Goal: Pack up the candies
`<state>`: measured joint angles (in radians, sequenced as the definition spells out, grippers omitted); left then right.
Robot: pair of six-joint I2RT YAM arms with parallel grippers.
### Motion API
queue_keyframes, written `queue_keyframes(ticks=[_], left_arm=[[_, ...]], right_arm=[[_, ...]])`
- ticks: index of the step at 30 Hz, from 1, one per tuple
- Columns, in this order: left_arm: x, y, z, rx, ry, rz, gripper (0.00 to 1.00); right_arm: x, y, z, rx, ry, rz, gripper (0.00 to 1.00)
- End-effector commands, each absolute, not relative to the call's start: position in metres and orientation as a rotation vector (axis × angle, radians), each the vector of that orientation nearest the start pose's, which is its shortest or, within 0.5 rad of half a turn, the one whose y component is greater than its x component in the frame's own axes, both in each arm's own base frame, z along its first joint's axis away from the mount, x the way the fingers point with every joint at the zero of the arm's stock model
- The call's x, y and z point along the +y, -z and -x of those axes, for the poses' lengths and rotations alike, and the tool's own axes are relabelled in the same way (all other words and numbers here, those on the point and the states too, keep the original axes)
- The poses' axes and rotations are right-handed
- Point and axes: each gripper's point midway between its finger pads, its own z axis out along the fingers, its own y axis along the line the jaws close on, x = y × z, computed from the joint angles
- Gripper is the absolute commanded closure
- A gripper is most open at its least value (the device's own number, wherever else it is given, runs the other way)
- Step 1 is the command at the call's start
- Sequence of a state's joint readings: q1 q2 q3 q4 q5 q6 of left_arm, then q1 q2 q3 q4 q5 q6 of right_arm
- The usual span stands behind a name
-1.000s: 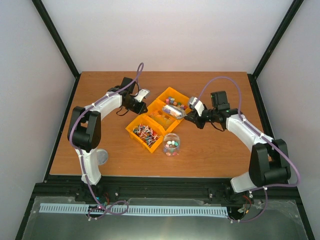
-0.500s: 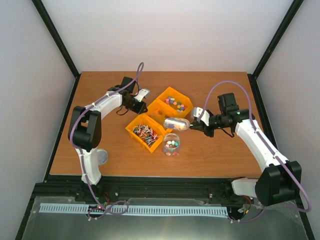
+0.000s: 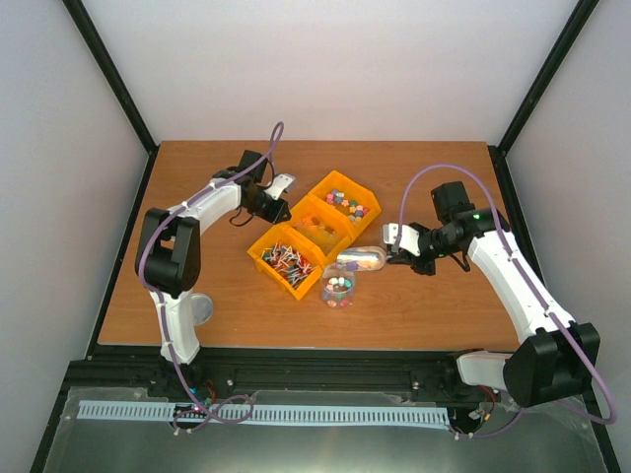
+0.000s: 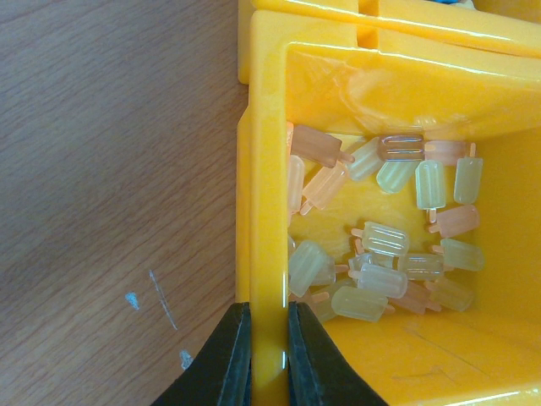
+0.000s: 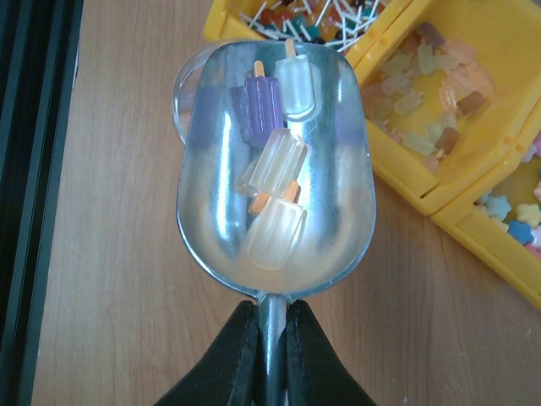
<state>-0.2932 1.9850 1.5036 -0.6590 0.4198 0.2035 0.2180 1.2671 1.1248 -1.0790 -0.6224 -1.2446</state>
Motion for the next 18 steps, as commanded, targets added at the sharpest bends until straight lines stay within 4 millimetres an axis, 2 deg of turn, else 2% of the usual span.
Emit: queue_keyframes(ticks=[1, 18], left_arm=[[-0.198, -0.08, -0.435, 2.574, 0.577, -0.772, 0.99], [-0.198, -0.078, -0.436, 2.579, 0.583, -0.778, 0.99]], right_arm=[[0.149, -0.186, -0.233, 1.766, -0.426, 1.865, 0.97], [0.159, -0.174, -0.239, 1.88, -0.186, 2.024, 0.97]])
